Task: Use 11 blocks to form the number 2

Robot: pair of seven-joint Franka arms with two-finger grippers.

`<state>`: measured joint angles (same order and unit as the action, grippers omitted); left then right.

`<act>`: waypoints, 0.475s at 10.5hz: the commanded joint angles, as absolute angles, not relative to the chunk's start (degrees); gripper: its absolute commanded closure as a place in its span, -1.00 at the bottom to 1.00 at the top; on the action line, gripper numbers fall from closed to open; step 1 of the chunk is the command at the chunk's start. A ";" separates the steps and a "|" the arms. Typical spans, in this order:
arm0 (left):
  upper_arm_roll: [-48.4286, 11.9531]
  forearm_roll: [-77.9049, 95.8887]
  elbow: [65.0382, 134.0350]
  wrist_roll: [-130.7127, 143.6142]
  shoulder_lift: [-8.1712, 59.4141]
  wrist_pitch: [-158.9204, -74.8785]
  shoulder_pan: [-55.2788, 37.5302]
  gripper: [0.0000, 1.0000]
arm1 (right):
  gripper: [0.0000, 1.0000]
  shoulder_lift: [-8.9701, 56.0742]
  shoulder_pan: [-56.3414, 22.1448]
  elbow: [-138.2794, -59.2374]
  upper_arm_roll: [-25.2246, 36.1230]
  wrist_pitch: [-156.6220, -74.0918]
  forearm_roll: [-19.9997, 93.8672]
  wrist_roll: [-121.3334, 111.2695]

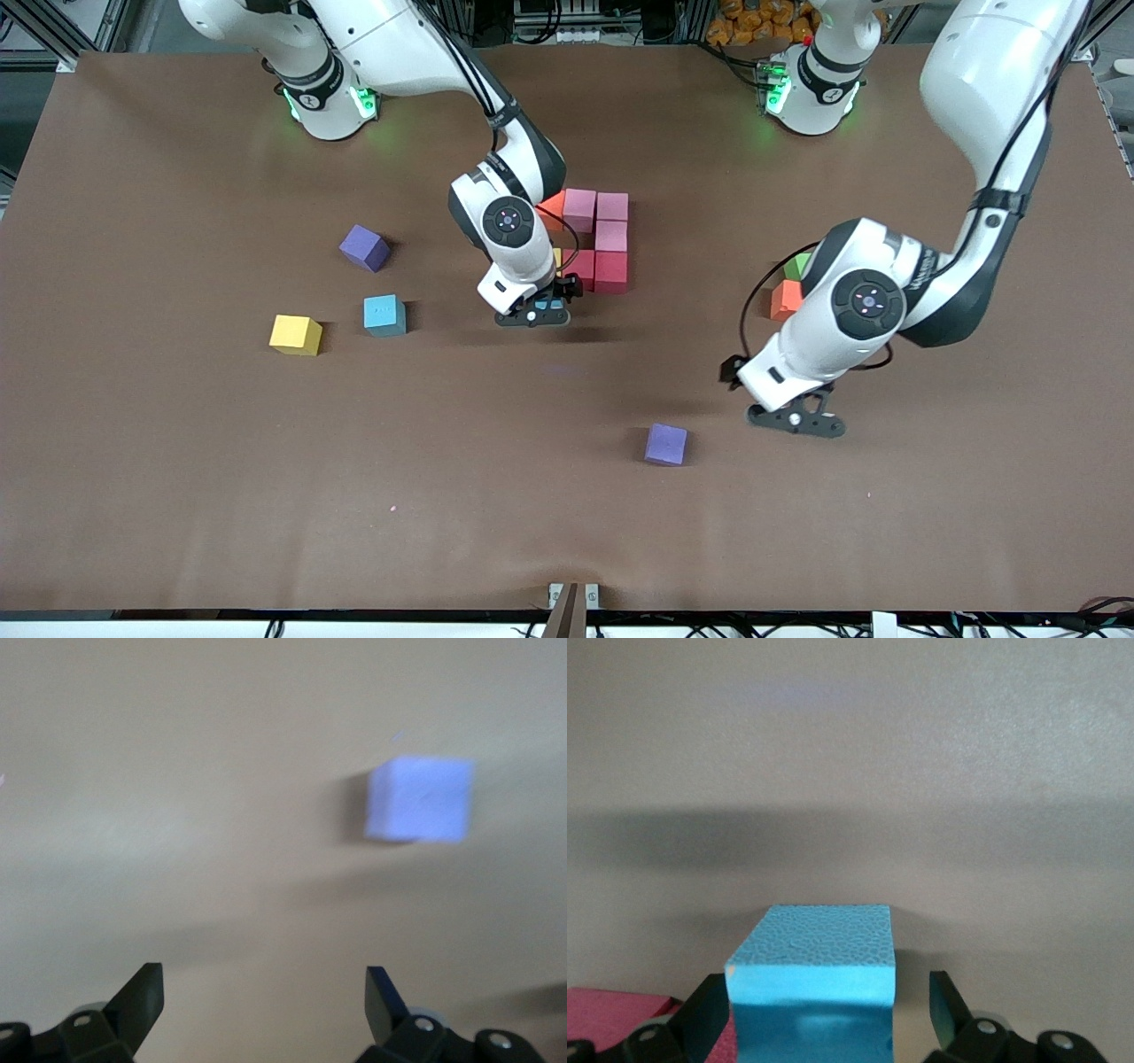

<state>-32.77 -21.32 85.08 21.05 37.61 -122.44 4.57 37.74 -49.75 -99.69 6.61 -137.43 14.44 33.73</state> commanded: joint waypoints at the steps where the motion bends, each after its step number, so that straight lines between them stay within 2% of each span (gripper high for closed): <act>1: -31.13 -21.80 79.47 19.16 43.05 -129.17 0.90 -1.00 | -1.00 35.52 -49.57 -98.62 6.94 -134.67 13.89 35.16; 3: -26.83 -21.53 75.25 17.94 47.44 -133.40 -4.37 -1.00 | -1.00 34.54 -48.35 -95.55 7.56 -128.70 13.80 34.28; 5: -25.76 -21.45 74.01 15.22 51.14 -139.81 -5.62 -1.00 | -1.00 32.97 -46.85 -95.45 8.96 -126.40 13.71 29.75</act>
<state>-26.95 -21.32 77.59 17.88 47.50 -136.86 -4.28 34.72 -48.42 -95.17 8.65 -128.49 14.37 32.66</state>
